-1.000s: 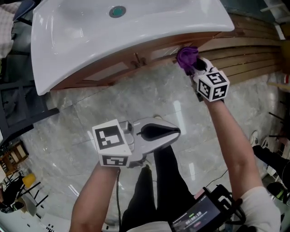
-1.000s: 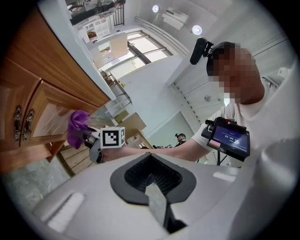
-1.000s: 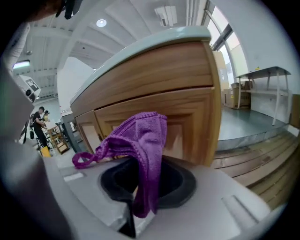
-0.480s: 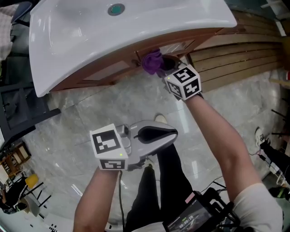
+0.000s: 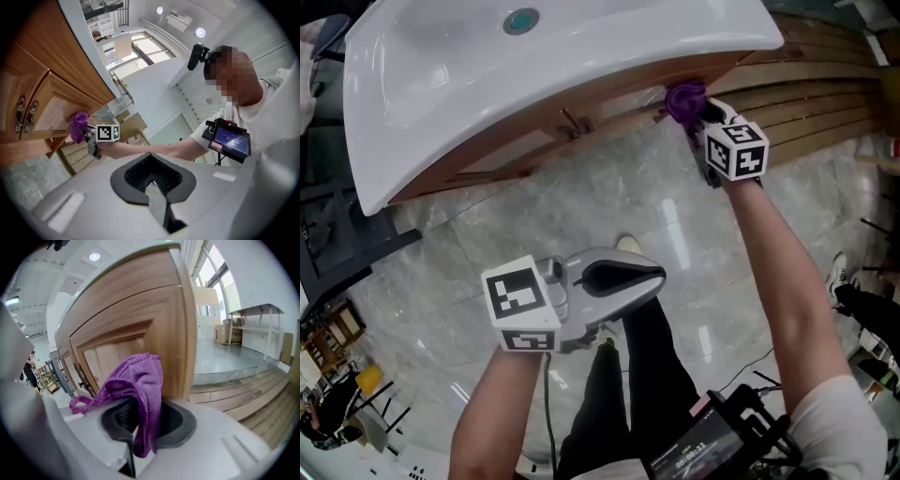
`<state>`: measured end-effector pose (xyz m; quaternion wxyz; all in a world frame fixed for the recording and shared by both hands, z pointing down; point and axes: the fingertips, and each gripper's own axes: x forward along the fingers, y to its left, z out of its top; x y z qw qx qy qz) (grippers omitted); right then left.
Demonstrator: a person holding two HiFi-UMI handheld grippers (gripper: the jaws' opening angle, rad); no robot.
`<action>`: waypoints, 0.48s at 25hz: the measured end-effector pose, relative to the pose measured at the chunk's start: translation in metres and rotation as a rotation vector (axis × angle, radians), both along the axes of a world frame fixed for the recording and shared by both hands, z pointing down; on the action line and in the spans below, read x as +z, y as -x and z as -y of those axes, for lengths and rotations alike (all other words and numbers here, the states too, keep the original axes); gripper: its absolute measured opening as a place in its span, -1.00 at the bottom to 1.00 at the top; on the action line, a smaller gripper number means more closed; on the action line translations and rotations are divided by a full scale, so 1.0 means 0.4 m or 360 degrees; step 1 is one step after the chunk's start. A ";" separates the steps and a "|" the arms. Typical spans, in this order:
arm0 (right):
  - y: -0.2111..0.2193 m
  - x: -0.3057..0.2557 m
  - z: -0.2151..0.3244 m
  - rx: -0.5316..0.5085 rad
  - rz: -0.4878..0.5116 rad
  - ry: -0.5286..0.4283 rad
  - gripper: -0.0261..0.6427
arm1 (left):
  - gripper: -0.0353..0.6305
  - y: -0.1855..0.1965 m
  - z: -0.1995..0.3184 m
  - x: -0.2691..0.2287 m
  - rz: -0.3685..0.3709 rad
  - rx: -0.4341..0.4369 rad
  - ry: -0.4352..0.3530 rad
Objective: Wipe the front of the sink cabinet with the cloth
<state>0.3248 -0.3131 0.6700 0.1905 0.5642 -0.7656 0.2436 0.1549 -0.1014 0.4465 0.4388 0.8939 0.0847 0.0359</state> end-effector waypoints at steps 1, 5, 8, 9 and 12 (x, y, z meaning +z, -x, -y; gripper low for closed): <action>-0.033 0.004 -0.001 0.0027 -0.0015 0.0007 -0.70 | -0.88 -0.004 0.000 0.002 0.0000 0.0005 0.0001; -0.129 0.006 -0.021 0.0172 0.0032 0.0002 -0.70 | -0.88 -0.019 0.004 0.003 -0.0009 0.0009 0.0008; -0.108 0.037 -0.058 0.0180 0.0077 0.0036 -0.70 | -0.88 -0.026 0.007 0.000 -0.0017 0.0002 0.0011; -0.076 0.054 -0.071 0.0133 0.0080 0.0057 -0.70 | -0.88 -0.026 0.008 0.000 -0.0018 -0.0001 0.0010; 0.060 0.102 -0.097 -0.0027 0.0134 0.0105 -0.70 | -0.88 -0.021 0.013 0.002 -0.0016 -0.0012 0.0004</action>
